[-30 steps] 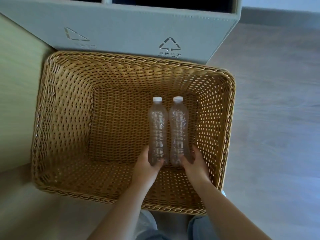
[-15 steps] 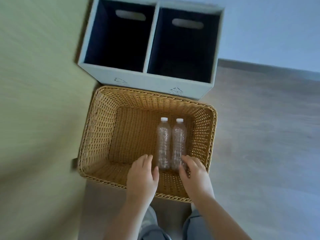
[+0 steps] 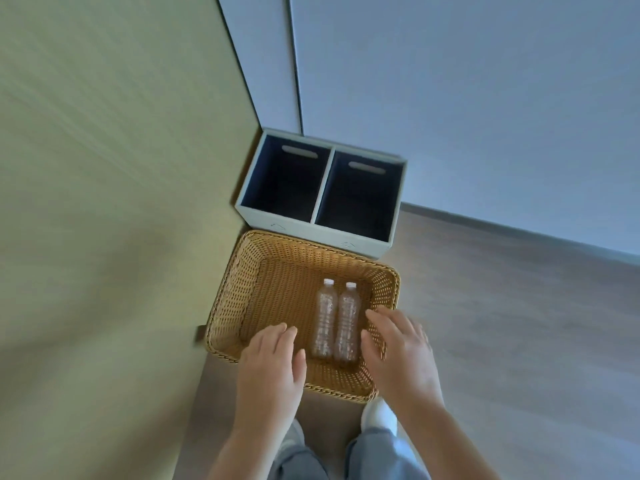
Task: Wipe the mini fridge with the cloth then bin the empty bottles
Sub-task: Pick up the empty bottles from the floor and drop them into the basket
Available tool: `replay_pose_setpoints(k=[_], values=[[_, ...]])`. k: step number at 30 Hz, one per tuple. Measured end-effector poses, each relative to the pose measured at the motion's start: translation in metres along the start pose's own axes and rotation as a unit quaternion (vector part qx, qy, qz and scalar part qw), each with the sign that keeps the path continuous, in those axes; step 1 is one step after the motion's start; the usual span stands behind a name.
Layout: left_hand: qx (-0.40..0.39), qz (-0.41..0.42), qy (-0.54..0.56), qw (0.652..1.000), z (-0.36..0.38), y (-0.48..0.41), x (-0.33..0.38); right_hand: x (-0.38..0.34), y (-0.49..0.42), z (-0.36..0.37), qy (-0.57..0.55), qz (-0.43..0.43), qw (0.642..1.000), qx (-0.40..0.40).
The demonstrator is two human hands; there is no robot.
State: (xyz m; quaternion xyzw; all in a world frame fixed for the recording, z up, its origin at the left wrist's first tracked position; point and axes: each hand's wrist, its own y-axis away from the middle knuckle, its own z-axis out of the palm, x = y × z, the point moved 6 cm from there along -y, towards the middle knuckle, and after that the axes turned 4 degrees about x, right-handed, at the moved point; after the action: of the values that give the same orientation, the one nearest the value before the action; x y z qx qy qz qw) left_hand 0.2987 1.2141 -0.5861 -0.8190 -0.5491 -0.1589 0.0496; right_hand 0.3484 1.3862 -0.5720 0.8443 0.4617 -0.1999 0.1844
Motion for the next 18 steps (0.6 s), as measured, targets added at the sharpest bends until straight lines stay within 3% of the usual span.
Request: replay_pose_setpoints(k=[5,18], values=[[0.027,-0.007,0.012,1.0,-0.073,0.021,0.018,-0.038,0.018,-0.077,0.009,-0.049,0.998,0.029],[0.059,-0.016,0.06,0.996,-0.239,0.112,0.051,-0.113,0.127,-0.235,0.03,-0.083,0.99,0.108]])
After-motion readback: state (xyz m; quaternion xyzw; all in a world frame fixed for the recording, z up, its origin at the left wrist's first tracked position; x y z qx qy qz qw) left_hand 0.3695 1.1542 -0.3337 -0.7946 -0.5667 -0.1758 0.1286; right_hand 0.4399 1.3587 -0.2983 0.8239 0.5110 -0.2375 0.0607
